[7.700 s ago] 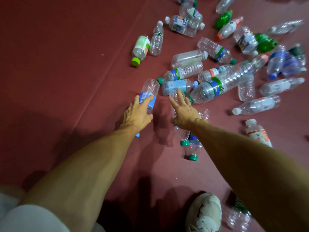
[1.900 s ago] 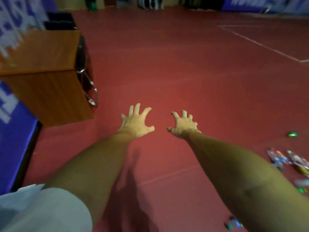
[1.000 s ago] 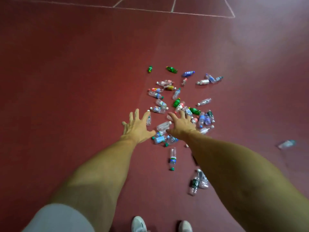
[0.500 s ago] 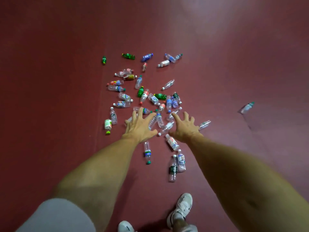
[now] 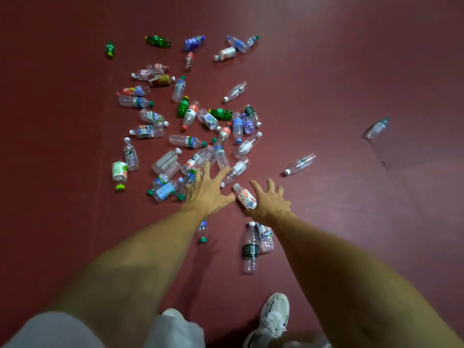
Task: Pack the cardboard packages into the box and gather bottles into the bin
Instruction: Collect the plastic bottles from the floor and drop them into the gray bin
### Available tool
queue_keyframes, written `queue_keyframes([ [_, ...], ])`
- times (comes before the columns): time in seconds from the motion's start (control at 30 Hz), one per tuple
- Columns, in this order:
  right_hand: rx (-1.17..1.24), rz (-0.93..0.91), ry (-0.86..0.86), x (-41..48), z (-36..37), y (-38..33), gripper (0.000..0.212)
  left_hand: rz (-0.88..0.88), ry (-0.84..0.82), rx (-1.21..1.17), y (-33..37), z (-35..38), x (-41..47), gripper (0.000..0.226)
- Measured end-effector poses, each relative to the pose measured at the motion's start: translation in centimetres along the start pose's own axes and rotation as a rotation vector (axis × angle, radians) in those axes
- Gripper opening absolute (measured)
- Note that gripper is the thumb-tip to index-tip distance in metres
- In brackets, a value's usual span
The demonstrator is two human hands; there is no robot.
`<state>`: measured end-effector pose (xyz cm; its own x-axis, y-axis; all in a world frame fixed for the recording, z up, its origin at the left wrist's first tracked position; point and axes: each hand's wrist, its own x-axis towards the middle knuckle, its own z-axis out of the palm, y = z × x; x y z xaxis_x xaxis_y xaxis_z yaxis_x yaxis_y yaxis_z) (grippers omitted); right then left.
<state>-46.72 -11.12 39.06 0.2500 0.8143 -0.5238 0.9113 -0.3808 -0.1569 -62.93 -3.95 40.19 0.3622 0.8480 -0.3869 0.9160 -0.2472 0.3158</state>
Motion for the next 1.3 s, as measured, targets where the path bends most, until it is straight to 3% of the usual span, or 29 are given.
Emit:
queue_keyframes([
  [0.37, 0.049, 0.050, 0.000, 16.9, 27.0, 7.1, 0.085, 0.066, -0.068, -0.002, -7.8, 26.7, 12.7, 0.080],
  [0.57, 0.099, 0.130, -0.006, 20.9, 36.4, 13.9, 0.086, 0.150, -0.155, 0.021, -8.7, 38.8, 17.0, 0.082],
  [0.87, 0.207, 0.002, 0.041, 22.5, 37.8, 20.3, 0.098, 0.272, -0.342, -0.016, -6.9, 46.7, 16.6, 0.094],
  [1.07, 0.305, -0.031, 0.053, 22.8, 38.6, 22.3, 0.086, 0.251, -0.355, -0.155, -3.9, 47.6, 16.2, 0.101],
  [1.3, 0.382, 0.046, 0.045, 22.1, 38.6, 22.7, 0.087, 0.184, -0.285, -0.233, -2.5, 48.3, 15.5, 0.100],
])
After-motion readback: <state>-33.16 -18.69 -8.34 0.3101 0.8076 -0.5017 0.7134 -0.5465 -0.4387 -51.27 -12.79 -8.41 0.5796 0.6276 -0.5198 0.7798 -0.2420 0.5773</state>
